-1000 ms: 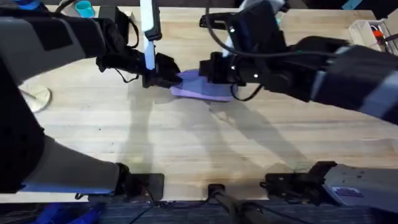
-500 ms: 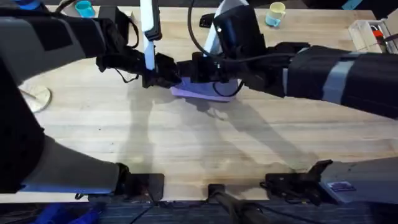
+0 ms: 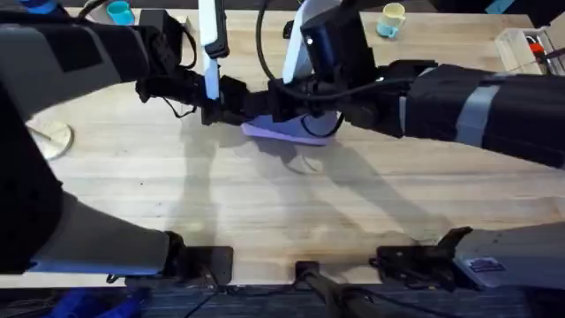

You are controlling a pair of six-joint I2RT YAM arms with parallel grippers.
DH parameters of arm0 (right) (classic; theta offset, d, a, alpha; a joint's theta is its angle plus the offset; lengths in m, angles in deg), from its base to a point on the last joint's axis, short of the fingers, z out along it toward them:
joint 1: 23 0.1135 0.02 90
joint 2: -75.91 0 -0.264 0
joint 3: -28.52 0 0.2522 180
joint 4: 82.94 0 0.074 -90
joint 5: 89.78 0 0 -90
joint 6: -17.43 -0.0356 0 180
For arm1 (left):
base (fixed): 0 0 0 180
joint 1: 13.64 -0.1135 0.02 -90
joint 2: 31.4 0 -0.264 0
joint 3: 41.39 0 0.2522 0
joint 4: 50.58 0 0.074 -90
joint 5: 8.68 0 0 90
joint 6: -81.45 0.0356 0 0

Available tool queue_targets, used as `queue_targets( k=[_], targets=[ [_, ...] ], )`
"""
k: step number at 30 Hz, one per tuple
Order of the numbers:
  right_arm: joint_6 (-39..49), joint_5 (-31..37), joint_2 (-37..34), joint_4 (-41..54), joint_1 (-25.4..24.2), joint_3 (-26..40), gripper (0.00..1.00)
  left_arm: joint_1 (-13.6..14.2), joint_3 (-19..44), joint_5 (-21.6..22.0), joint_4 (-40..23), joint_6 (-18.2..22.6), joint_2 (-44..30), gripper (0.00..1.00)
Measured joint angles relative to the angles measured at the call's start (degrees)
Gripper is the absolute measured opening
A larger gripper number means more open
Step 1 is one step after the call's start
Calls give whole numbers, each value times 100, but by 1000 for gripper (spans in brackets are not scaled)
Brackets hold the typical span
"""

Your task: Unzip the bag, pick up the pens from the table one at a time and place them inside, then zip the bag closed.

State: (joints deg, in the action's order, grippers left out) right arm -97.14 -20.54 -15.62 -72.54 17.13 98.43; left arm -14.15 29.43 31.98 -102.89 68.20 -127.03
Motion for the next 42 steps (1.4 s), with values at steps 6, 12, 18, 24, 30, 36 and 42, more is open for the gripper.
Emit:
queue_targets(
  k=[6,12,18,24,30,36,42],
  targets=[
    [191,-374,95,543,-289,171,976,32,0,-35,43,24,0,43],
    [489,-546,726,2007,-992,463,996,44,0,-19,44,22,0,43],
    [758,-220,1275,2733,-1735,676,995,44,0,-22,42,22,0,43],
    [1435,-47,1613,3146,-2451,683,995,42,2,-51,66,21,0,992],
    [2262,194,1613,3749,-2574,819,995,14,2,-31,45,20,13,994],
    [3098,1056,1613,4085,-2574,1203,996,-246,2,11,-373,21,572,993],
    [4018,1870,1611,4101,-2576,1341,996,-536,11,6,-1112,23,1646,993]
  ],
)
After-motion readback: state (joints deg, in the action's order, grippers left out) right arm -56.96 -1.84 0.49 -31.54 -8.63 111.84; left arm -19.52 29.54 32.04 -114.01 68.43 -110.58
